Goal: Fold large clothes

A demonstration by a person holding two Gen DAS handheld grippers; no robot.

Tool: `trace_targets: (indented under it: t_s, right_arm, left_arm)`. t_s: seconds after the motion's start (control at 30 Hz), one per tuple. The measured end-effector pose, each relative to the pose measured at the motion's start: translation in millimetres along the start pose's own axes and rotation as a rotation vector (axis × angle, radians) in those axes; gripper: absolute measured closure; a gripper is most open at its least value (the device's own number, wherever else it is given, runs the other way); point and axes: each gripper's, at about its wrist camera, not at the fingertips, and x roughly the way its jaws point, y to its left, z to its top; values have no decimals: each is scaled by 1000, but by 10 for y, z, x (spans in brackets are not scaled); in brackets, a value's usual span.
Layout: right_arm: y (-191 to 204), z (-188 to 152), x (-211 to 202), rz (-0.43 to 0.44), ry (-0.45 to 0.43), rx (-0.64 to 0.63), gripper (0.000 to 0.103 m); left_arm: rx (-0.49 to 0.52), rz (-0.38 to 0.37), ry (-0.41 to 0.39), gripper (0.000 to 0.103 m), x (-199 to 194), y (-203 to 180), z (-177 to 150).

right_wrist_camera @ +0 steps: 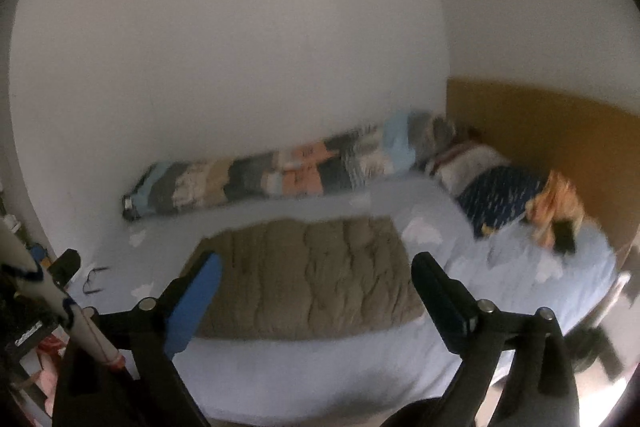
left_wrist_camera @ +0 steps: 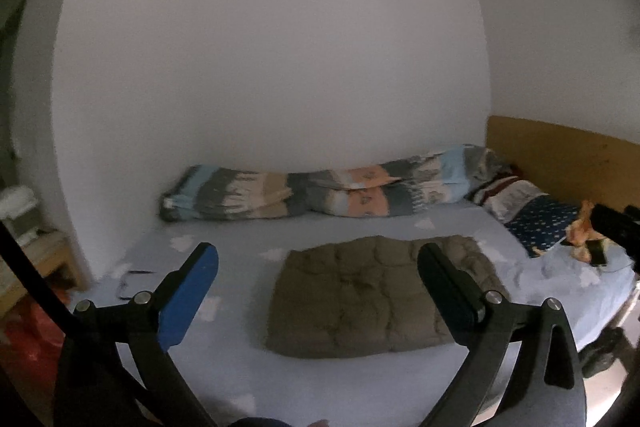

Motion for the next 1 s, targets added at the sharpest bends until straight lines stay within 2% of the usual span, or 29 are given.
trace_targets:
  t_s: [0.03,0.23,0.27,0.33,0.4,0.5,0.57,0.73,1.0]
  right_arm:
    - [21,18,-82,4,-22,-6,1]
    - [229,-151,-470,5,-104,-17,0]
    - [277,-216,-504,13,-115,-22,0]
    - [352,-288,-521,2,-136,-46,0]
    - [387,-317,-514,-11,-146,-67,0]
    - [383,-336,-493,-12,-164,-53,0]
    - [379,-353,-448,-9,-154,-48,0]
    - [359,-417,-167,-1,-63,-47,0]
    - [325,-489,123,-14,6,-37,0]
  left_arm:
    - [-1,2,-7,3,-39,-8,1]
    - [-45,146,-85,3,-359,-9,-174]
    - [-73,161,-75,3,-374,9,-223]
    - [-110,140,-35,3,-348,28,-299]
    - [-101,140,22,3,-244,21,-332]
    - [-77,158,64,3,-114,-10,-379]
    - [-71,175,90,3,-18,-23,-415]
    - [-52,164,150,3,198,-83,-477]
    - [-17,147,217,3,375,-147,-590]
